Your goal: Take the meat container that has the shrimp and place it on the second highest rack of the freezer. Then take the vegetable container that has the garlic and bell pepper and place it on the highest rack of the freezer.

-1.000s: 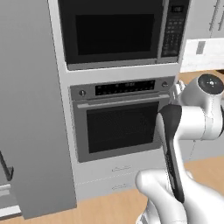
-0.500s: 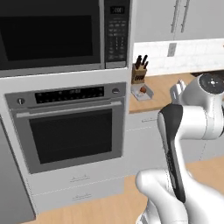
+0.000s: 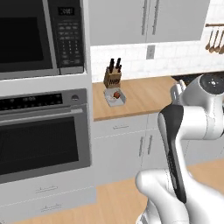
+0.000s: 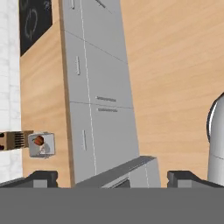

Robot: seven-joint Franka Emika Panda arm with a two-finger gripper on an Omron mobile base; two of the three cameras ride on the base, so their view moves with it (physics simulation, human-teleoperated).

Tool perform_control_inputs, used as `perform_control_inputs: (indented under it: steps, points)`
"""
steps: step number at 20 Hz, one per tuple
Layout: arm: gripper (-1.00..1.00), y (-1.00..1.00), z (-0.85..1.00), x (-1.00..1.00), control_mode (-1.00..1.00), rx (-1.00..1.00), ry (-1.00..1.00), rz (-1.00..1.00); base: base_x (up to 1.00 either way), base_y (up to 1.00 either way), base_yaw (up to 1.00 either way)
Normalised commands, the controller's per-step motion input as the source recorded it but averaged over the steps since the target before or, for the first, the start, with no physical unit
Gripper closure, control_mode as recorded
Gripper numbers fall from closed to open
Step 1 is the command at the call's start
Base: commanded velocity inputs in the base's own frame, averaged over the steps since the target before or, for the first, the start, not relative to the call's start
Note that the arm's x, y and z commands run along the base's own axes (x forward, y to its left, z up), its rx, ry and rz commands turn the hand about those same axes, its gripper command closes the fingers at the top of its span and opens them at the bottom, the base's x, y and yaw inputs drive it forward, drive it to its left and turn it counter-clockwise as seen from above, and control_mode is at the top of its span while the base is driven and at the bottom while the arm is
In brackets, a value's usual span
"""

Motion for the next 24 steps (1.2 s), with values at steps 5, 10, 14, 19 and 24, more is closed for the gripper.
perform_control_inputs:
  steps: [5,10,14,19,24]
  points:
    - [-1.0,0.0,0.0,0.0,1.0,0.0,0.0,0.0,0.62,-0.52,0.01]
    - [-1.0,0.0,0.0,0.0,1.0,0.0,0.0,0.0,0.68,-0.48,0.01]
    - [-1.0,0.0,0.0,0.0,1.0,0.0,0.0,0.0,0.64,-0.43,0.01]
    - [-1.0,0.0,0.0,0.0,1.0,0.0,0.0,0.0,0.53,-0.4,0.04]
    - [-1.0,0.0,0.0,0.0,1.0,0.0,0.0,0.0,0.48,-0.34,0.04]
